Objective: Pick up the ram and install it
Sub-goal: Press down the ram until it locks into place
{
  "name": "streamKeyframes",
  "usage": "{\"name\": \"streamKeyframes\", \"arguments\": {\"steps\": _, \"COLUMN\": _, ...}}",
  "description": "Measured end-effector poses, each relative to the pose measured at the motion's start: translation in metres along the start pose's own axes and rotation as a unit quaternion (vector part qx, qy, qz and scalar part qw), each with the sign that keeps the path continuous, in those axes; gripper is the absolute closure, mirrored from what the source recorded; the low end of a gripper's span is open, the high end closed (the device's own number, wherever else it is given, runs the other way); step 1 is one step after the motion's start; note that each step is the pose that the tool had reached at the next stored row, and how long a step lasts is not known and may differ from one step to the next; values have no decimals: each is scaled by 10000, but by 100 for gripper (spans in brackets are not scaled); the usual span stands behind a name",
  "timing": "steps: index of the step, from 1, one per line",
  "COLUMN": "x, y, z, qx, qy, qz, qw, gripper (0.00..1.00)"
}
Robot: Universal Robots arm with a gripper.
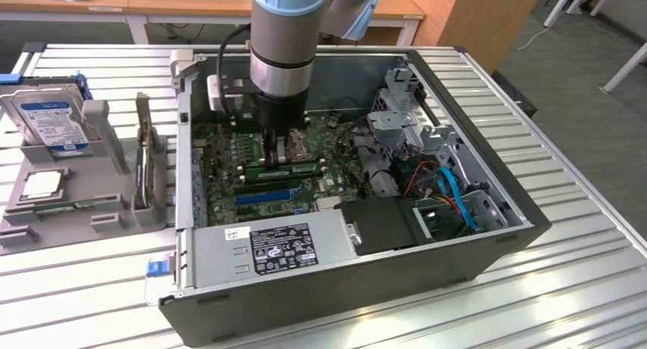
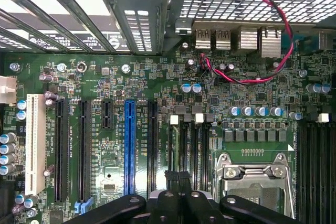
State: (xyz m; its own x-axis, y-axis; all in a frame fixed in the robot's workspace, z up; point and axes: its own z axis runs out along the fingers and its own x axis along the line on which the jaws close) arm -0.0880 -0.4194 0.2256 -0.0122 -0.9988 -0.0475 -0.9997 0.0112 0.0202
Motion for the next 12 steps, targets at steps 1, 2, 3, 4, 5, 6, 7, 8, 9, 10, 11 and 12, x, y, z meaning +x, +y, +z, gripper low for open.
{"name": "streamKeyframes", "arguments": {"steps": 1, "x": 1, "y": 0, "z": 5, "qx": 0, "qy": -2, "qz": 0, "qw": 10000, "gripper": 90}}
{"name": "streamKeyframes", "arguments": {"steps": 2, "x": 4, "y": 0, "z": 9, "qx": 0, "qy": -3, "qz": 0, "qw": 10000, "gripper": 90}}
{"name": "streamKeyframes", "arguments": {"steps": 3, "x": 6, "y": 0, "z": 13, "qx": 0, "qy": -5, "qz": 0, "qw": 10000, "gripper": 90}}
{"name": "streamKeyframes", "arguments": {"steps": 4, "x": 6, "y": 0, "z": 14, "qx": 0, "qy": -6, "qz": 0, "qw": 10000, "gripper": 90}}
{"name": "streamKeyframes", "arguments": {"steps": 5, "x": 6, "y": 0, "z": 14, "qx": 0, "qy": -6, "qz": 0, "qw": 10000, "gripper": 90}}
{"name": "streamKeyframes", "arguments": {"steps": 6, "x": 6, "y": 0, "z": 14, "qx": 0, "qy": -6, "qz": 0, "qw": 10000, "gripper": 90}}
{"name": "streamKeyframes", "arguments": {"steps": 7, "x": 7, "y": 0, "z": 15, "qx": 0, "qy": -6, "qz": 0, "qw": 10000, "gripper": 90}}
{"name": "streamKeyframes", "arguments": {"steps": 8, "x": 7, "y": 0, "z": 15, "qx": 0, "qy": -6, "qz": 0, "qw": 10000, "gripper": 90}}
{"name": "streamKeyframes", "arguments": {"steps": 9, "x": 8, "y": 0, "z": 17, "qx": -1, "qy": -6, "qz": 0, "qw": 10000, "gripper": 90}}
{"name": "streamKeyframes", "arguments": {"steps": 10, "x": 9, "y": 0, "z": 20, "qx": -1, "qy": -6, "qz": 0, "qw": 10000, "gripper": 90}}
{"name": "streamKeyframes", "arguments": {"steps": 11, "x": 10, "y": 0, "z": 21, "qx": -1, "qy": -5, "qz": 0, "qw": 10000, "gripper": 90}}
{"name": "streamKeyframes", "arguments": {"steps": 12, "x": 9, "y": 0, "z": 21, "qx": -1, "qy": -6, "qz": 0, "qw": 10000, "gripper": 90}}
